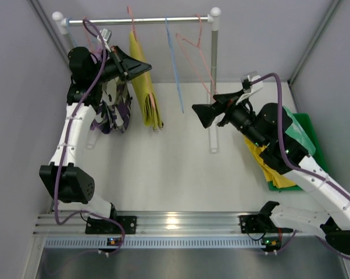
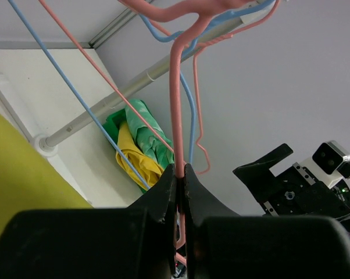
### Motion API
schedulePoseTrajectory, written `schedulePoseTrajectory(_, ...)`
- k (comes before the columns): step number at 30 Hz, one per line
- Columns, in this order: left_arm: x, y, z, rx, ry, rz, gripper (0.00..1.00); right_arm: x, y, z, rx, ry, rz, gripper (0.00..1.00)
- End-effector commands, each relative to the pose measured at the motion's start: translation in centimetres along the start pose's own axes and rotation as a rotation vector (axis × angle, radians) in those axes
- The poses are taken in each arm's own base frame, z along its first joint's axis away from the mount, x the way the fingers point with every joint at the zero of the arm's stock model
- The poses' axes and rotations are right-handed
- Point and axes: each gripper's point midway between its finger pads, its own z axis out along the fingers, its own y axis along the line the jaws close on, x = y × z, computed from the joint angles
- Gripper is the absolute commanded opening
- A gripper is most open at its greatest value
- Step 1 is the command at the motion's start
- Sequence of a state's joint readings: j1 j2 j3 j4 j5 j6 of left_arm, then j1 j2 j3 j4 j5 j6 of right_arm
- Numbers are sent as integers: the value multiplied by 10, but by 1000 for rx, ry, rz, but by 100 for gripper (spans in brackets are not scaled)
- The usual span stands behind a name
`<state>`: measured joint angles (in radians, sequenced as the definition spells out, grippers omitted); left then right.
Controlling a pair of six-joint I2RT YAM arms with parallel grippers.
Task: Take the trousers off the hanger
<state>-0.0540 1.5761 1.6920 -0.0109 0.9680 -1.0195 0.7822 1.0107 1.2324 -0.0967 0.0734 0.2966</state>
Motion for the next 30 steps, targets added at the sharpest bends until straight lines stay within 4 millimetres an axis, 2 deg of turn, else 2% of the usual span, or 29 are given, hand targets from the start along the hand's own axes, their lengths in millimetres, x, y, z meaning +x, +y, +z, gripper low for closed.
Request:
schedulePoseTrajectory(1,-16,-91,-25,167,-112,335,0,-18,5,-4,-32,-66,-17,100)
schedulePoseTrajectory(3,-9,-98,-32,173,-116,334,0,-12,7,-4,-54,-64,-44,100)
schedulePoseTrajectory(4,-5,-91,-32,160,-111,311,0,-11,7,-7,-65,-63,-55,100)
schedulePoseTrajectory(6,3,-98,-39,165,-113,312,0,-7,11,-8,-107,-88,-103,100)
schedulePoseTrajectory(7,9,-94,-41,158,-106,292,0,-7,14,-11,-130,-97,-122,99)
schedulePoseTrajectory(8,12,-95,-43,160,-104,277,0,2,17,-11,-163,-96,-145,99)
schedulePoseTrajectory(9,16,-104,-48,173,-109,291,0,5,17,-12,-176,-101,-184,100)
schedulePoseTrajectory(10,19,-107,-51,174,-109,286,0,16,15,-13,-187,-89,-203,99)
schedulePoseTrajectory(11,23,-105,-52,172,-104,267,0,18,18,-15,-214,-92,-225,99)
schedulePoseTrajectory(12,26,-114,-56,182,-106,276,0,18,20,-16,-231,-111,-256,99)
schedulePoseTrajectory(13,28,-117,-58,185,-106,274,0,26,20,-17,-241,-104,-267,99)
schedulePoseTrajectory(20,36,-145,-72,218,-108,235,0,49,59,-24,-405,-147,-416,99)
schedulePoseTrajectory(21,38,-149,-74,223,-111,234,0,55,72,-27,-448,-150,-444,99)
schedulePoseTrajectory(23,38,-152,-76,226,-113,221,0,68,83,-29,-459,-157,-475,99)
schedulePoseTrajectory(24,40,-156,-77,231,-113,222,0,79,103,-35,-507,-165,-521,99)
schedulePoseTrajectory(25,39,-155,-77,231,-117,212,0,89,100,-30,-457,-165,-535,100)
schedulePoseTrajectory(27,39,-161,-79,245,-121,203,0,102,113,-31,-461,-170,-537,100)
schedulePoseTrajectory(28,39,-162,-79,249,-121,198,0,114,114,-26,-451,-150,-539,99)
schedulePoseTrajectory(30,38,-169,-81,260,-126,193,0,122,114,-20,-411,-155,-512,99)
